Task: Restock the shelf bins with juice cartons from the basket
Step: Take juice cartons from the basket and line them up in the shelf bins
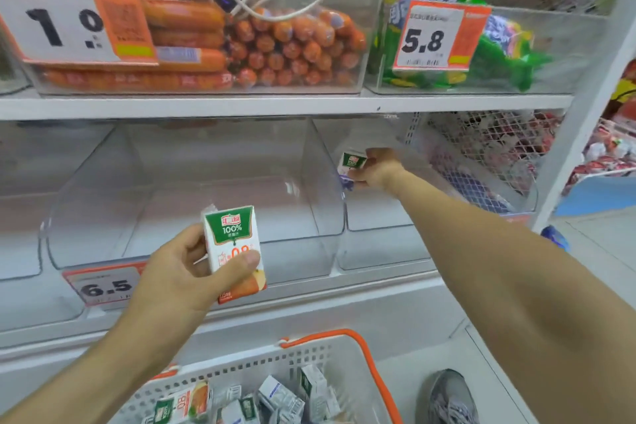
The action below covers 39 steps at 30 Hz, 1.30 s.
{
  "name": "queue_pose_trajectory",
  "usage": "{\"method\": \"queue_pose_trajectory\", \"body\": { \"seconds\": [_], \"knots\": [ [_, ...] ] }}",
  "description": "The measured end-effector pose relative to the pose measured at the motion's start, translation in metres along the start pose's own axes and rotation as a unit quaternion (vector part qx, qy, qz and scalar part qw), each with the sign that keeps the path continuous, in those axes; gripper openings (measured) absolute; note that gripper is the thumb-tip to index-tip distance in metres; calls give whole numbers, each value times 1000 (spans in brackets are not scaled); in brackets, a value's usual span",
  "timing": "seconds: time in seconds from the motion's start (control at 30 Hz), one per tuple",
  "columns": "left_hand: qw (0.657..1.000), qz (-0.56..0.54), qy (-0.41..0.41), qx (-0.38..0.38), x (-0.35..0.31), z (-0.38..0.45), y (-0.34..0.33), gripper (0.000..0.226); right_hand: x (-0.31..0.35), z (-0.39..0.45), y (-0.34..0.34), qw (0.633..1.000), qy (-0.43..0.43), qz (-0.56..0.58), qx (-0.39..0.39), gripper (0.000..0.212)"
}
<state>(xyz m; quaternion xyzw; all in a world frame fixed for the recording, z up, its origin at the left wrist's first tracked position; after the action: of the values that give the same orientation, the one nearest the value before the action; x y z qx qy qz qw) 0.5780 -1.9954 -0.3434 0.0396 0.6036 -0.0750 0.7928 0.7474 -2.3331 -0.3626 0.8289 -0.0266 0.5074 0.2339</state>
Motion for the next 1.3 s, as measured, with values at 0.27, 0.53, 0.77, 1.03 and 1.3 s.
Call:
{"method": "queue_pose_trajectory", "body": {
  "seconds": [0.27, 0.53, 0.77, 1.03, 1.3],
  "knots": [
    [998, 55, -1, -12, 5, 5, -4, 37, 25, 23, -31, 954, 89, -264, -108, 31],
    [998, 58, -4, -1, 14, 4, -10, 41, 28, 17, -33, 938, 92, -304, -139, 24],
    [999, 42, 3, -8, 9, -3, -7, 59, 35, -59, 8, 942, 149, -276, -118, 3],
    [1000, -3, -5, 21, -9, -15, -3, 58, 32, -248, -18, 912, 253, -273, 174, 24],
    [988, 85, -125, 13, -38, -24, 43, 51, 41, -263, -106, 909, 233, -102, 330, 35]
  ]
}}
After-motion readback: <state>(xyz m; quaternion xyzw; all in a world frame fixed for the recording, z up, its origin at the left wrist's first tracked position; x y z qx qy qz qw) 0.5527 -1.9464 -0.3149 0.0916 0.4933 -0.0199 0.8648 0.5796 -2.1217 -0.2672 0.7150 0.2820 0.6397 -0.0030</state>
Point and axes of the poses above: each hand's wrist, its own z-axis towards the middle knuckle, its own y-axis out of the back of the hand, x = y × z, the point moved 4 cm from there along z, towards the middle knuckle, and after that the axes turned 15 degrees about -y, right-handed, at the moved point
